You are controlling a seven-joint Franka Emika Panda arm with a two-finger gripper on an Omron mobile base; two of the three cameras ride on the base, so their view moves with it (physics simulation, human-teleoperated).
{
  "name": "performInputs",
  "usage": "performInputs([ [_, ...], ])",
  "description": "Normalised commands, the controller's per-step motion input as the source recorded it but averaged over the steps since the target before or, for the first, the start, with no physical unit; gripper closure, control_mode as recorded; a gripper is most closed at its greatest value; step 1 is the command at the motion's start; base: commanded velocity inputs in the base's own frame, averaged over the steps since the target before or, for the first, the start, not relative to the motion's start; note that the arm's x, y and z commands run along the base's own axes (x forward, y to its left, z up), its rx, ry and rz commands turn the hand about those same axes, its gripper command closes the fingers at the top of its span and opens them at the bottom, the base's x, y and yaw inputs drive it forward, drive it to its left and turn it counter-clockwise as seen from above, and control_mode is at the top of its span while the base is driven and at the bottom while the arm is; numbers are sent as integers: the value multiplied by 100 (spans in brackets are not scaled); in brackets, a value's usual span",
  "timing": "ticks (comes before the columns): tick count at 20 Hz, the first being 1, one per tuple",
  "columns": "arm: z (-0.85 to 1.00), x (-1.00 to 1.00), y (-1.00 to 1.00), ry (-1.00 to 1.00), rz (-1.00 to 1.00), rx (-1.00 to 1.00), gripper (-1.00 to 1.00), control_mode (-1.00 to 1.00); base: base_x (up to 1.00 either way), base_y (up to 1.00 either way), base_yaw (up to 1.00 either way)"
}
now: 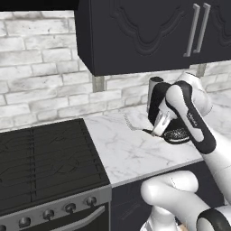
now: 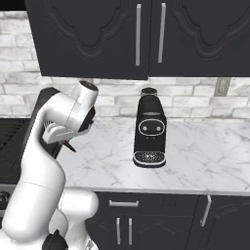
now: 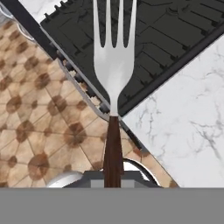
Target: Organize the utensils by type. Pick up the wooden spoons from the counter and place them in the open cabinet. Then pick up the metallic utensils from the counter and place them in the open drawer.
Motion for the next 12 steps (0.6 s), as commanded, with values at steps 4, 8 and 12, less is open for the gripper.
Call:
performInputs([
  [4,4,-34,-16,-8,0,-2,100,-100,0,0,0],
  [8,0,-22,-1,-13,0,0,100,-100,0,0,0],
  [12,0,-1,0,-3,0,0,100,-100,0,0,0],
])
